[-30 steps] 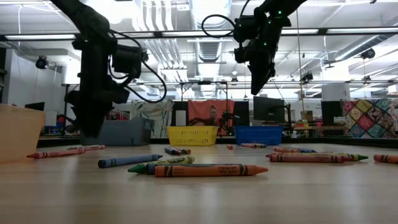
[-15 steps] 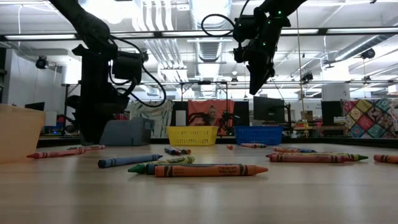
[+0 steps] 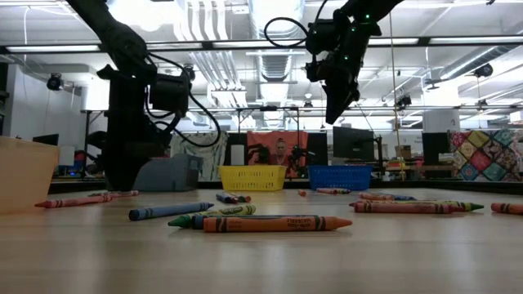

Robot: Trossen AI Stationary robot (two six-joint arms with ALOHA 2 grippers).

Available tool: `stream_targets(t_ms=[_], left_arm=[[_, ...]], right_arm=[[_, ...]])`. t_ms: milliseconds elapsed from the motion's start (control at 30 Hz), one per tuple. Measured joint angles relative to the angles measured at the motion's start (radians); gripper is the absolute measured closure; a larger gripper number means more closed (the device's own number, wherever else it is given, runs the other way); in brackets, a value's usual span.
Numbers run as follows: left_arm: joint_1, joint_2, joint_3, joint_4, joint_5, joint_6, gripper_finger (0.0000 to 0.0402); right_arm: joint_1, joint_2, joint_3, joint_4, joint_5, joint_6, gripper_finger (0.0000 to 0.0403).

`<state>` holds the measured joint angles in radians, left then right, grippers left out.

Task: Sort crayons
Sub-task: Put the green crayon into the yellow bin

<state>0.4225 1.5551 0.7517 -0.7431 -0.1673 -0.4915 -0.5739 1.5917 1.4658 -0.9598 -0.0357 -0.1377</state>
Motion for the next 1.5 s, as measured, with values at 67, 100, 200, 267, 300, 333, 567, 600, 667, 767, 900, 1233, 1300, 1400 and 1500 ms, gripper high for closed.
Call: stream_targets(t_ms=[67,100,200,267,300,333,567,600,667,767,900,1233,1300,1400,1500], left_arm=[[0.0,0.001,0.001,0.002,0.002,0.002,0.0306],[-0.001,0.001,0.002,0.004,0.002,0.003,0.0316],[-0.001,0.001,0.002,0.009,0.006,0.003,0.0345],[-0.001,0.002,0.001,0.013,0.009,0.003,0.0362],[-0.001,0.002,0.001,0.014,0.009,0.003,0.0369],[-0.001,0.002,0.001,0.015,0.008,0.003,0.0377],[0.0,0.0,0.001,0.019,0.0,0.019,0.0397],[0.0,-0.002,0.001,0.019,-0.001,0.023,0.0398],[0.001,-0.003,0.008,0.013,-0.001,0.031,0.04],[0.004,-0.016,0.037,-0.001,-0.012,0.05,0.0401],[0.002,-0.041,0.093,-0.056,-0.005,0.087,0.0401],[0.001,-0.075,0.29,-0.119,0.006,0.264,0.0401],[0.001,-0.074,0.33,-0.112,0.009,0.311,0.0401],[0.001,-0.073,0.391,-0.087,0.01,0.379,0.0401],[0.001,-0.071,0.444,-0.055,0.014,0.441,0.0401]], right_arm=[[0.0,0.0,0.0,0.003,0.0,0.0,0.0326],[0.0,0.0,0.0,0.003,0.0,0.0,0.0327],[0.0,0.0,-0.001,0.005,0.0,-0.001,0.0328],[0.0,0.0,-0.001,0.008,0.0,-0.003,0.0326],[0.0,0.0,-0.001,0.008,0.0,-0.003,0.0325],[0.0,0.0,-0.001,0.008,0.0,-0.003,0.0324],[0.0,0.0,-0.001,0.009,0.0,-0.003,0.0319],[0.0,0.0,-0.001,0.009,0.0,-0.003,0.032],[0.0,0.0,-0.001,0.009,0.0,-0.004,0.0323],[0.0,0.0,-0.001,0.008,0.0,-0.004,0.0328],[0.0,0.0,-0.001,-0.004,0.0,-0.018,0.033],[0.0,0.0,-0.005,-0.038,0.0,-0.03,0.0332],[0.0,-0.004,-0.019,-0.039,-0.001,-0.025,0.0334],[0.007,-0.017,-0.041,-0.036,-0.01,-0.018,0.0334],[0.02,-0.036,-0.072,-0.021,-0.018,-0.01,0.0331]])
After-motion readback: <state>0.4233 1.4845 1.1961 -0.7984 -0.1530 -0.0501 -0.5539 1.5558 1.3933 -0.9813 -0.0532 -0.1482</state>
